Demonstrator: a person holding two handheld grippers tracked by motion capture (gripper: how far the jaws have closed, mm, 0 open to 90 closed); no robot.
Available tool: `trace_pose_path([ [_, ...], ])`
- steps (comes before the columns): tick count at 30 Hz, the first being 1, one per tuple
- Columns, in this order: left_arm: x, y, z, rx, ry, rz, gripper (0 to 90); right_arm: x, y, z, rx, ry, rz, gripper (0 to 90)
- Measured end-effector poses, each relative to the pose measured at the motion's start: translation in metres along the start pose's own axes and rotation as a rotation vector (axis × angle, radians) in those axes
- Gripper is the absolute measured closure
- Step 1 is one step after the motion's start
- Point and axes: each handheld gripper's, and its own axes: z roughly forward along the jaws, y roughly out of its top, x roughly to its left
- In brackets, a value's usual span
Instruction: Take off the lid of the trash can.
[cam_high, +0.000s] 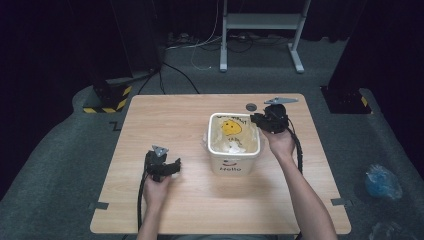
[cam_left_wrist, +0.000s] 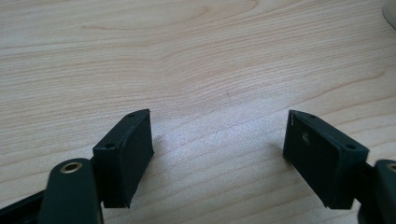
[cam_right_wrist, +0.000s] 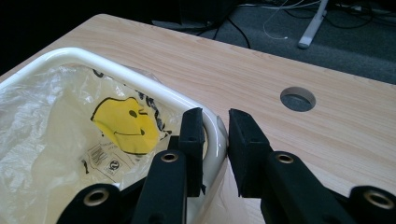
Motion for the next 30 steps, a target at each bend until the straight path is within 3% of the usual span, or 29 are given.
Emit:
trace_pose_path([
  [30,0.000,0.000,0.000,0.000,0.002,-0.001,24.0,-0.014,0.001,-0.023,-0.034,0.028,0.052,76.7],
])
